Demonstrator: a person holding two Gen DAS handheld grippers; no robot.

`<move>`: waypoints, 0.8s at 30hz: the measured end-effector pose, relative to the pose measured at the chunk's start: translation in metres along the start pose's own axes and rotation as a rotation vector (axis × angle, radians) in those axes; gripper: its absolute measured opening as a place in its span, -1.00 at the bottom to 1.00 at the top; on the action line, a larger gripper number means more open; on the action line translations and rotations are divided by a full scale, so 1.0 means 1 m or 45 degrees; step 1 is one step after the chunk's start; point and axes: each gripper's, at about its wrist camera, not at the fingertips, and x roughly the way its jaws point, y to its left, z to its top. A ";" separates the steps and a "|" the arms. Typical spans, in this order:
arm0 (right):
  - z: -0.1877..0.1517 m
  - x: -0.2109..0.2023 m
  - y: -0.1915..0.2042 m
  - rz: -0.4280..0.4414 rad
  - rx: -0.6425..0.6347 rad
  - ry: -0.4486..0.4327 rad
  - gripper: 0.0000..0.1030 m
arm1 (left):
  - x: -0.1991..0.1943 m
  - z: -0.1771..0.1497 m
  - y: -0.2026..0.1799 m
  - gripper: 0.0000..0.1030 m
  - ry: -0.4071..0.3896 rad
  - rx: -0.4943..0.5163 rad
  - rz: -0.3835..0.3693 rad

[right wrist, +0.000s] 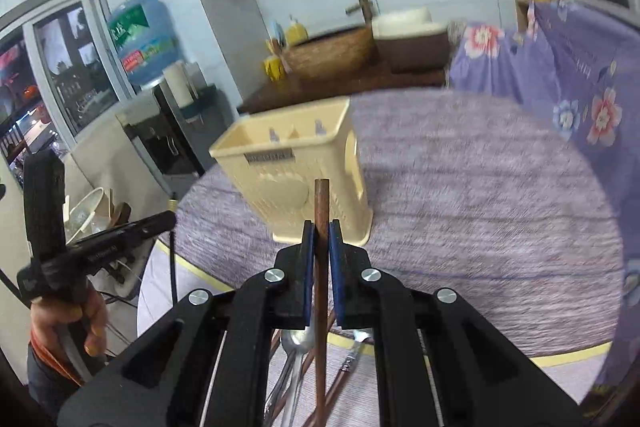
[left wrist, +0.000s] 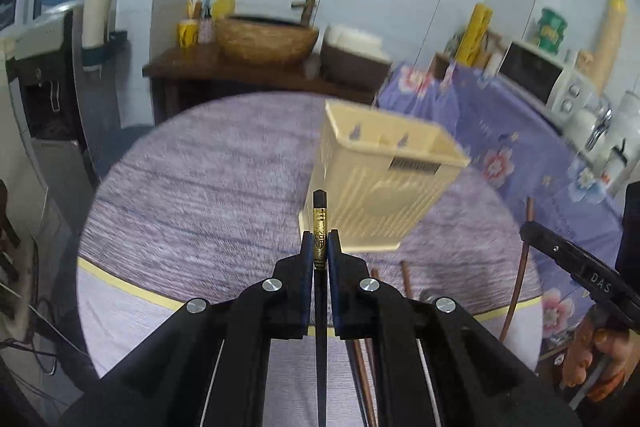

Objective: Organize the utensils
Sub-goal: 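Lift both chopsticks and carry them above the cream utensil holder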

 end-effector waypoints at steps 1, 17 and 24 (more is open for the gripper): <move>0.004 -0.011 -0.003 -0.003 -0.001 -0.022 -0.84 | -0.010 0.003 -0.002 -0.84 -0.036 0.010 0.004; 0.025 -0.045 -0.017 -0.094 -0.064 -0.076 -0.85 | -0.042 0.015 -0.004 -0.84 -0.142 0.053 -0.004; 0.081 -0.057 -0.001 -0.142 -0.164 -0.186 -0.85 | -0.070 0.064 -0.009 -0.84 -0.275 0.090 0.028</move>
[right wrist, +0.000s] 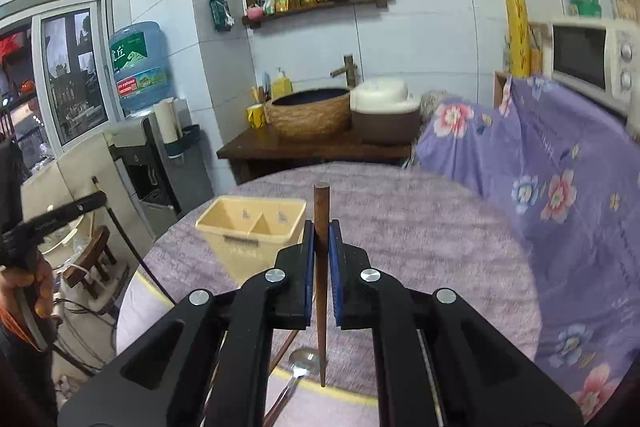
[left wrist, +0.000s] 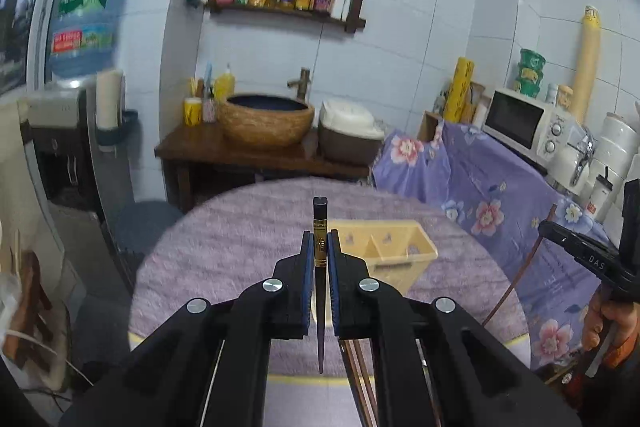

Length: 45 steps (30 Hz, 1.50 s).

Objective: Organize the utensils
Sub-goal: 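Lift both chopsticks and carry them above the cream utensil holder, then lower both chopsticks into the holder and open both grippers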

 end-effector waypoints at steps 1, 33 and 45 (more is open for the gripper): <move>0.015 0.001 0.001 0.004 0.002 -0.023 -0.85 | -0.001 0.012 -0.001 -0.84 -0.025 0.007 0.014; 0.023 0.130 0.033 0.055 0.166 0.031 -0.84 | 0.126 0.003 -0.021 -0.84 0.120 -0.093 -0.009; 0.010 0.129 0.030 0.046 0.150 0.000 -0.12 | 0.112 -0.001 -0.021 0.26 0.052 -0.127 -0.001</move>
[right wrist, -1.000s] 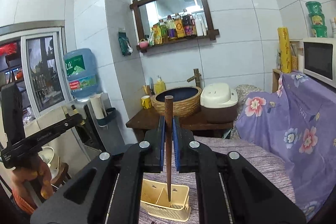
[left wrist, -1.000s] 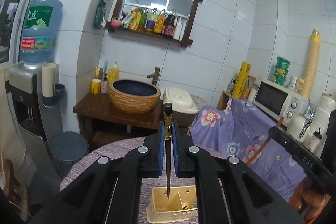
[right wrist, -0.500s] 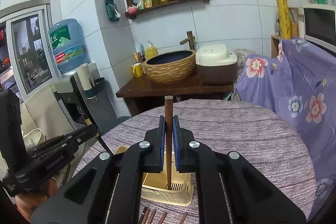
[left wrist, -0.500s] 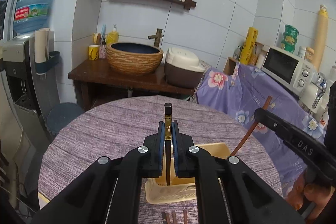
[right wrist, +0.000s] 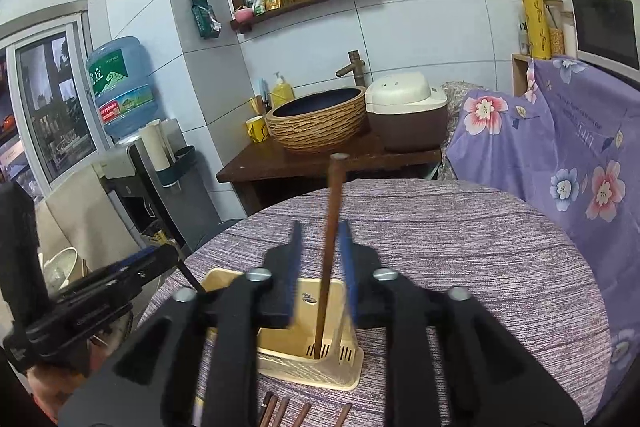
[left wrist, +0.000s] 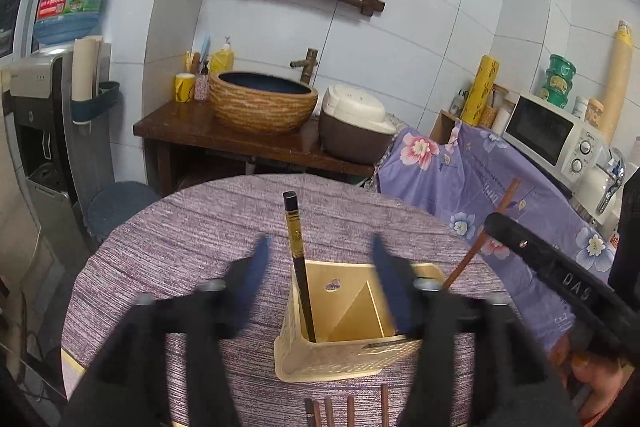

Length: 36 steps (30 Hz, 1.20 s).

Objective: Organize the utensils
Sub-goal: 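Lower both chopsticks into the holder and open both grippers, then move the right tool down to the metal spoon beside the chopsticks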

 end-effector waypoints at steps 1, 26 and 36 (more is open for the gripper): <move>-0.002 -0.003 0.001 0.007 0.002 -0.018 0.12 | -0.006 -0.001 -0.001 0.27 -0.022 0.010 0.002; -0.175 -0.073 0.024 -0.025 -0.156 0.262 0.50 | -0.080 -0.153 0.037 0.89 0.056 0.127 0.205; -0.220 -0.061 0.038 -0.006 -0.187 0.407 0.30 | -0.083 -0.190 0.048 0.89 0.150 0.073 0.246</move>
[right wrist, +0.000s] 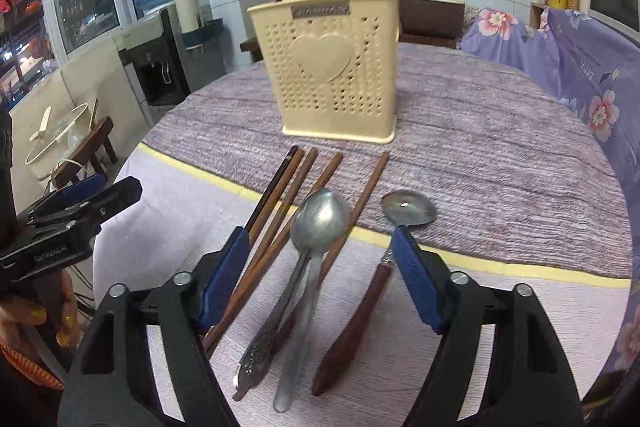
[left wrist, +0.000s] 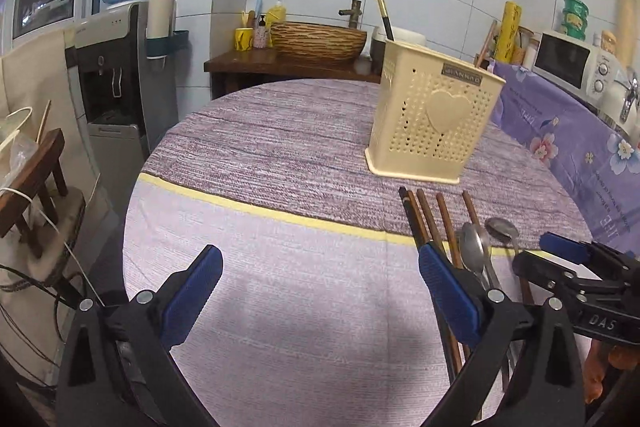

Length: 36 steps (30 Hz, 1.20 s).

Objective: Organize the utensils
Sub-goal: 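Move the right tool down to the metal spoon beside the chopsticks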

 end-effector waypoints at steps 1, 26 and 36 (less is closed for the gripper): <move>0.000 0.004 0.002 0.000 -0.003 0.012 0.21 | 0.000 0.000 -0.003 0.89 0.001 0.020 0.007; 0.013 0.065 -0.001 -0.101 0.016 0.167 -0.27 | 0.004 -0.003 -0.018 0.89 0.028 0.091 -0.022; 0.013 0.065 -0.005 -0.100 0.025 0.156 -0.70 | 0.006 -0.003 -0.024 0.89 0.040 0.113 -0.042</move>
